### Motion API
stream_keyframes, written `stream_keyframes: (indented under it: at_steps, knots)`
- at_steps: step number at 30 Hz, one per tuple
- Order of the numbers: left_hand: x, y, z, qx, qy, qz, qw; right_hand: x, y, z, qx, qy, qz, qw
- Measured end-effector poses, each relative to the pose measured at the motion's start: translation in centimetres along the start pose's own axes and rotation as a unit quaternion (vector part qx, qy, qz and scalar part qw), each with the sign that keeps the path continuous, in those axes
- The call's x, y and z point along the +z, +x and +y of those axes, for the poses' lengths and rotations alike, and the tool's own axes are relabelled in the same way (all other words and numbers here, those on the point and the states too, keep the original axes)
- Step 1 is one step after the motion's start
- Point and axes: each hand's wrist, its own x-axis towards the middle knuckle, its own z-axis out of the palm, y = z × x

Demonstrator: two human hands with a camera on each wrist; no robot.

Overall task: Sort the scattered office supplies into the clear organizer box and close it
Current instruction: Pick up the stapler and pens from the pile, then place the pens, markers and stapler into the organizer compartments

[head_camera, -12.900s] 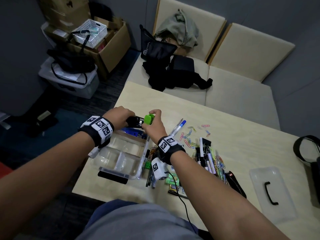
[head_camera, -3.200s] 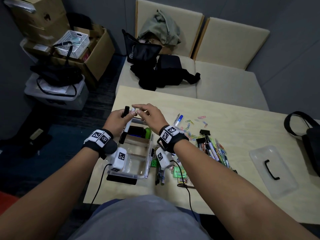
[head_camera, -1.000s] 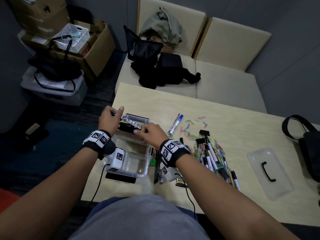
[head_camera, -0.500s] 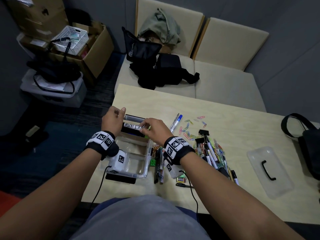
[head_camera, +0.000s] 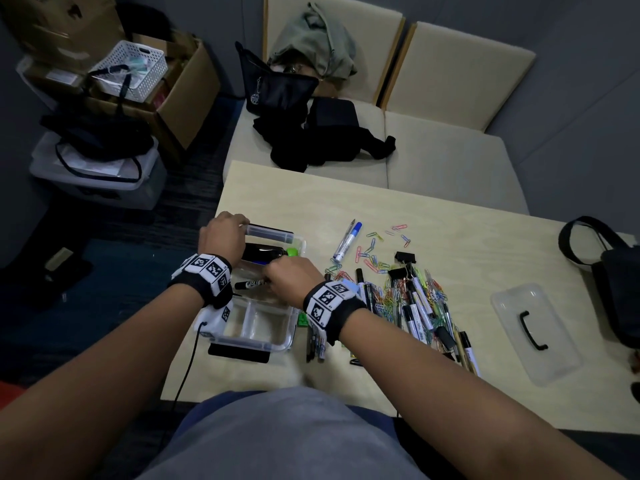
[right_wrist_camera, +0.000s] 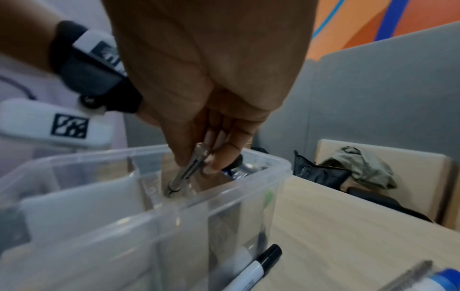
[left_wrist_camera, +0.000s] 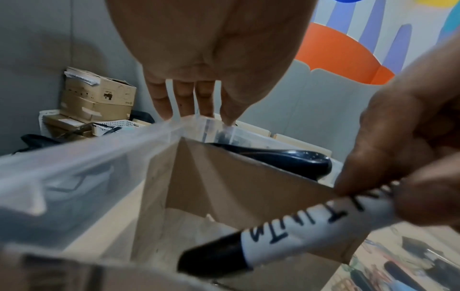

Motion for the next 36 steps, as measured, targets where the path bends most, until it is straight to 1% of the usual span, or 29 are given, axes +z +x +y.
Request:
stream_keyframes:
  at_steps: [4, 10, 12, 16, 20, 27, 32, 34, 36]
  knots:
    - [-0.2, 0.2, 0.1, 0.002, -0.012, 0.003, 1.0, 0.8, 0.3, -1.2, -0.021, -0.051, -0.033, 0.998]
    - [0.0, 0.3, 0.0, 0.005, -0.01, 0.016, 1.0, 1.7, 0.9, -1.3, -0.02, -0.021, -0.075, 0.997]
    - [0.1, 0.3, 0.0, -0.004, -0.013, 0.015, 1.0, 1.8, 1.3, -1.2, -0.016, -0.018, -0.09, 0.996]
    - [0.2, 0.3, 0.2, -0.017, -0.014, 0.012, 1.0, 1.5, 2.4, -1.2, -0.006, -0.025, -0.145, 0.989]
    - [0.2, 0.3, 0.3, -0.03, -0.018, 0.012, 0.999, 1.5, 3.1, -1.5, 0.012, -0.018, -0.172, 0.985]
    - [0.1, 0.1, 0.4, -0.036, -0.014, 0.014, 0.999, 2.0, 2.8, -1.3, 0.02, 0.011, -0.171, 0.985]
    - [0.0, 0.0, 0.6, -0.046, -0.012, 0.015, 0.999, 1.4, 1.9, -0.5, 0.013, 0.057, -0.117, 0.991]
    - [-0.1, 0.0, 0.7, -0.051, -0.011, 0.006, 0.999, 1.1, 1.3, 0.1, 0.012, 0.106, -0.089, 0.99]
    - [-0.2, 0.0, 0.9, -0.05, -0.007, -0.001, 0.999, 0.5, 0.4, 0.9, 0.008, 0.172, -0.044, 0.984]
